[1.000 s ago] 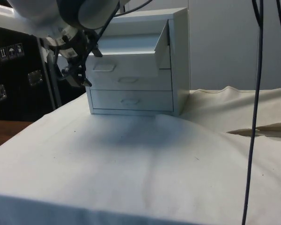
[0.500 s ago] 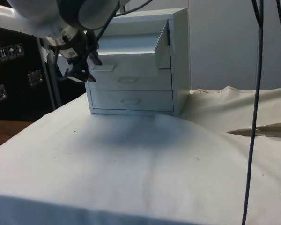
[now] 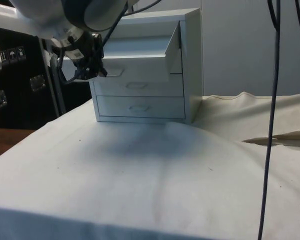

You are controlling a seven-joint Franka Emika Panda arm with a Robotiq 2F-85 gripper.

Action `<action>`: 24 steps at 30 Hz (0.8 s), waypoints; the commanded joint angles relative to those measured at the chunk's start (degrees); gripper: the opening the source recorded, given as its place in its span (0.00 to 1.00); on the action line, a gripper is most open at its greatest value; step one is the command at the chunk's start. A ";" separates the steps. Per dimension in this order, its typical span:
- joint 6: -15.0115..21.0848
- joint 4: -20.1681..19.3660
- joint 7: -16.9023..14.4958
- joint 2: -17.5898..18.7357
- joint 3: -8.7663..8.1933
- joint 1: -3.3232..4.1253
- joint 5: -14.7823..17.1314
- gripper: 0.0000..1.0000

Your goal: Open the drawer, then close it.

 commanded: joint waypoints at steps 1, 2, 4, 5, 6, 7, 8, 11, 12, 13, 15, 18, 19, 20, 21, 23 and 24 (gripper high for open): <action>0.17 -0.40 -0.34 -0.52 -0.17 0.06 -0.57 0.00; 0.17 -0.40 -0.34 -0.52 -0.17 0.06 -0.57 0.00; -0.06 -0.40 -0.63 -0.63 -0.57 0.06 -1.26 0.00; -0.06 -0.46 -0.74 -0.63 -0.69 0.06 -1.60 0.00; -0.11 -0.46 -0.86 -0.69 -0.80 0.00 -1.89 0.00; -0.57 0.00 -0.63 -0.23 -0.80 0.00 -1.55 0.00; -0.17 -0.46 -0.97 -0.69 -0.92 0.00 -2.12 0.00; 0.06 -0.74 -1.38 -0.57 -1.43 0.00 -2.98 0.00; 0.06 -0.80 -1.43 -0.57 -1.55 0.00 -3.21 0.00; 0.17 -0.92 -1.49 -0.63 -1.66 0.06 -3.44 0.00; 0.23 -1.15 -1.55 -0.69 -1.72 0.11 -3.90 0.00; 0.17 -1.38 -1.60 -0.92 -1.72 0.29 -4.53 0.00; 0.06 -1.55 -1.60 -1.09 -1.78 0.40 -5.10 0.00; -0.06 -1.66 -1.60 -1.20 -1.78 0.52 -5.44 0.00; -0.17 -1.78 -1.60 -1.32 -1.78 0.63 -5.84 0.00; -0.57 -1.95 -1.55 -1.60 -1.72 0.80 -6.53 0.00; -0.86 -2.23 -1.49 -1.95 -1.66 1.03 -7.33 0.00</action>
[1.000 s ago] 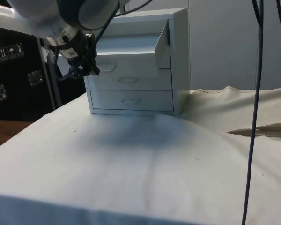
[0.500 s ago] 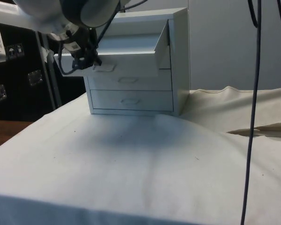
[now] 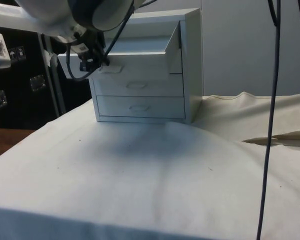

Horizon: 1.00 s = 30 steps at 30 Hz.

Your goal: Open the drawer, then close it.

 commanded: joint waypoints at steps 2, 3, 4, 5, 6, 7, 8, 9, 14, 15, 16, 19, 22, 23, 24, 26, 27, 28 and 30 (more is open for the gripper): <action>0.11 -1.09 -0.06 -1.09 -0.17 0.52 -1.66 0.00; 0.00 -1.26 0.00 -1.26 -0.17 0.57 -2.01 0.00; -0.06 -1.43 0.00 -1.43 -0.11 0.69 -2.41 0.00; -0.23 -1.60 0.00 -1.66 -0.06 0.74 -2.86 0.00; -0.34 -1.78 0.00 -1.83 0.00 0.74 -3.27 0.00; -0.46 -1.89 0.00 -2.01 0.06 0.80 -3.61 0.00; -0.69 -1.32 0.06 -1.43 0.29 0.46 -2.86 0.00; -0.80 -2.12 0.00 -2.23 0.17 0.86 -4.41 0.00; -1.55 -2.69 -0.06 -2.86 0.23 1.15 -6.65 0.00; -1.66 -2.75 -0.06 -2.92 0.29 1.15 -7.05 0.00; -2.01 -2.18 0.06 -2.41 0.46 0.97 -6.36 0.00; -1.60 -3.09 -0.17 -3.09 0.23 1.09 -7.91 0.00; -1.38 -3.50 -0.40 -3.21 0.06 0.86 -8.88 0.00; -1.38 -3.50 -0.40 -3.21 0.06 0.86 -8.88 0.00; -1.15 -3.72 -0.46 -3.38 -0.17 0.74 -9.28 0.00; -1.03 -3.84 -0.57 -3.44 -0.29 0.74 -9.40 0.00; -0.86 -3.95 -0.69 -3.55 -0.46 0.69 -9.51 0.00; -0.74 -4.01 -0.80 -3.61 -0.63 0.69 -9.57 0.00; -0.46 -4.18 -1.03 -3.78 -0.92 0.57 -9.68 0.00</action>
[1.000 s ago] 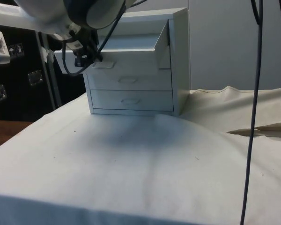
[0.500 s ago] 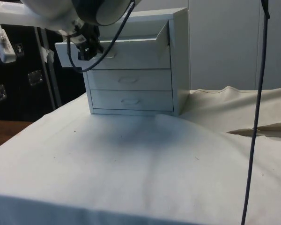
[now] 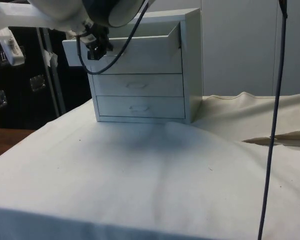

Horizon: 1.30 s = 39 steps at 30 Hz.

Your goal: Open the drawer, then close it.

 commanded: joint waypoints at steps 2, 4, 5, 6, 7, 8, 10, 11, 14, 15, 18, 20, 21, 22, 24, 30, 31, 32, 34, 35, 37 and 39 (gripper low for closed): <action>1.49 -1.03 -0.46 -0.97 -0.52 -0.23 -0.80 0.00; 1.95 -1.32 -0.63 -1.20 -0.92 -0.40 -0.69 0.00; 0.80 -0.63 -0.29 -0.57 -0.80 -0.11 0.00 0.00; 2.12 -1.43 -0.63 -1.26 -1.09 -0.40 -0.57 0.00; 2.29 -1.49 -0.69 -1.38 -1.26 -0.46 -0.52 0.00; 2.58 -1.66 -0.74 -1.43 -1.43 -0.57 -0.46 0.00; 3.15 -1.95 -0.74 -1.60 -1.83 -0.69 -0.34 0.00; 3.67 -2.23 -0.86 -1.78 -2.23 -0.86 -0.34 0.00; 4.35 -2.58 -0.97 -1.95 -2.81 -1.03 -0.34 0.00; 3.04 -1.83 -0.63 -1.38 -2.75 -0.63 0.00 0.00; 4.93 -3.04 -1.15 -2.23 -3.44 -1.32 -0.46 0.00; 5.04 -3.27 -1.32 -2.52 -3.78 -1.38 -0.57 0.00; 5.10 -3.32 -1.38 -2.64 -3.95 -1.38 -0.63 0.00; 5.16 -3.44 -1.43 -2.81 -4.13 -1.38 -0.63 0.00; 5.33 -3.55 -1.60 -3.09 -4.58 -1.38 -0.63 0.00; 5.61 -3.90 -2.41 -3.84 -5.79 -1.38 -0.57 0.00; 5.67 -3.95 -2.52 -3.95 -6.02 -1.43 -0.52 0.00; 5.73 -4.01 -2.64 -4.07 -6.19 -1.38 -0.52 0.00; 5.10 -3.55 -2.52 -3.67 -6.53 -1.15 0.00 0.00; 6.19 -4.13 -3.09 -4.24 -6.88 -1.55 -0.52 0.00; 6.36 -4.13 -3.32 -4.24 -7.33 -1.60 -0.52 0.00; 6.65 -4.18 -3.55 -4.18 -7.79 -1.66 -0.52 0.00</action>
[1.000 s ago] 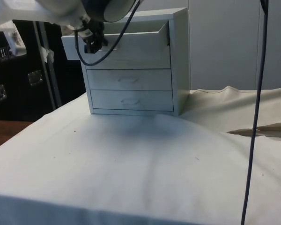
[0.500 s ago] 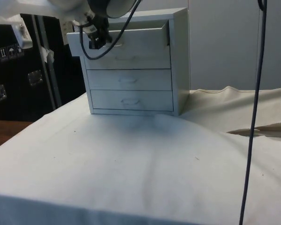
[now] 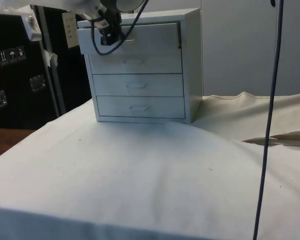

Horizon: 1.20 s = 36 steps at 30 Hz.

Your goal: Open the drawer, then close it.

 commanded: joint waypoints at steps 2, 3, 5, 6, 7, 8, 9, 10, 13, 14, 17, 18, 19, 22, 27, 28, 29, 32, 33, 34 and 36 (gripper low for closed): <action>1.38 -0.63 -0.46 -0.46 -0.52 -0.40 -0.52 0.00; 1.60 -0.69 -0.57 -0.46 -0.80 -0.46 -0.52 0.00; 1.89 -0.80 -0.74 -0.40 -1.26 -0.52 -0.57 0.00; 2.01 -0.80 -0.86 -0.40 -1.49 -0.57 -0.57 0.00; 2.18 -0.86 -0.97 -0.34 -1.72 -0.57 -0.52 0.00; 2.35 -0.92 -1.09 -0.34 -1.95 -0.57 -0.52 0.00; 2.46 -0.92 -1.15 -0.34 -2.12 -0.57 -0.52 0.00; 2.64 -0.97 -1.26 -0.34 -2.35 -0.63 -0.52 0.00; 3.04 -1.03 -1.66 -0.34 -3.04 -0.86 -0.46 0.00; 3.15 -1.09 -1.78 -0.34 -3.21 -0.92 -0.46 0.00; 3.32 -1.09 -1.95 -0.34 -3.55 -1.03 -0.46 0.00; 3.44 -1.09 -2.06 -0.34 -3.78 -1.09 -0.40 0.00; 3.55 -1.09 -2.18 -0.34 -3.95 -1.09 -0.40 0.00; 3.44 -0.92 -2.52 -0.69 -4.30 -0.92 0.23 0.00; 3.27 -0.80 -2.64 -1.32 -4.18 -0.86 0.80 0.00; 3.27 -0.86 -2.58 -1.66 -4.07 -0.86 1.15 0.00; 3.32 -0.86 -2.52 -1.78 -4.01 -0.80 1.38 0.00; 3.04 -0.63 -2.12 -1.60 -4.13 -0.69 1.32 0.00; 3.15 -0.80 -2.35 -2.06 -3.84 -0.63 2.06 0.00; 2.92 -0.69 -2.35 -2.18 -3.72 -0.52 2.23 0.00; 2.41 -0.40 -2.06 -2.46 -3.15 -0.23 2.64 0.00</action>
